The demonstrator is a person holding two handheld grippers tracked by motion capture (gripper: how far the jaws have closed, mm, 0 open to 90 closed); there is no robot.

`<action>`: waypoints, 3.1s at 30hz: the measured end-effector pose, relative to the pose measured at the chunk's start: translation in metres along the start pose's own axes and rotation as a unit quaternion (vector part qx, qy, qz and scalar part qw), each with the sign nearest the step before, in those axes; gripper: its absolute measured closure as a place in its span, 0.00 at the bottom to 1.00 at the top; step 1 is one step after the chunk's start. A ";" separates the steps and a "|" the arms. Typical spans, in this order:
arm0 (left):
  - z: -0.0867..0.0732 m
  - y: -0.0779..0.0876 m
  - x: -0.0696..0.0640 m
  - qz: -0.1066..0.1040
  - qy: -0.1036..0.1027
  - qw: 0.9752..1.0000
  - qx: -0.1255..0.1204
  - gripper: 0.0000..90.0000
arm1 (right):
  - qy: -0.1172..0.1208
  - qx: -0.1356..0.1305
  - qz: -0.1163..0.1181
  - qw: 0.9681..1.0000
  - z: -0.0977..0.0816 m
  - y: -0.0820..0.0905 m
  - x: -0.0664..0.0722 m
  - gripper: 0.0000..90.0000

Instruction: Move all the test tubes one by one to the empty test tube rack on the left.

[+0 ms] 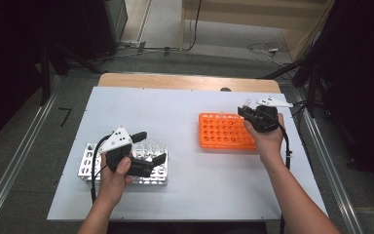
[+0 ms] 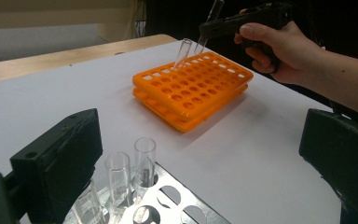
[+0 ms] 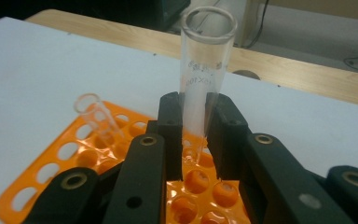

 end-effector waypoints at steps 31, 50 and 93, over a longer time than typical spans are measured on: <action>0.004 -0.008 -0.021 -0.044 -0.018 0.999 0.009 0.00 | 0.054 -0.019 0.122 0.991 -0.026 0.062 0.099 0.82; 0.006 -0.019 -0.034 -0.008 -0.023 0.999 0.029 0.17 | 0.086 0.004 0.174 0.981 -0.046 0.063 0.147 0.82; 0.005 -0.036 -0.085 -0.068 -0.079 0.994 0.034 0.74 | 0.150 0.024 0.247 0.957 -0.064 0.074 0.225 0.82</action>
Point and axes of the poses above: each handheld gripper's, and its own axes: y roughly backward along the jaws, z roughly out of its top, x roughly to its left, the point moved 10 cm from there along -y, roughly forward along the jaws, and after that the axes turned 1 degree about -y, right-handed, at the moved point
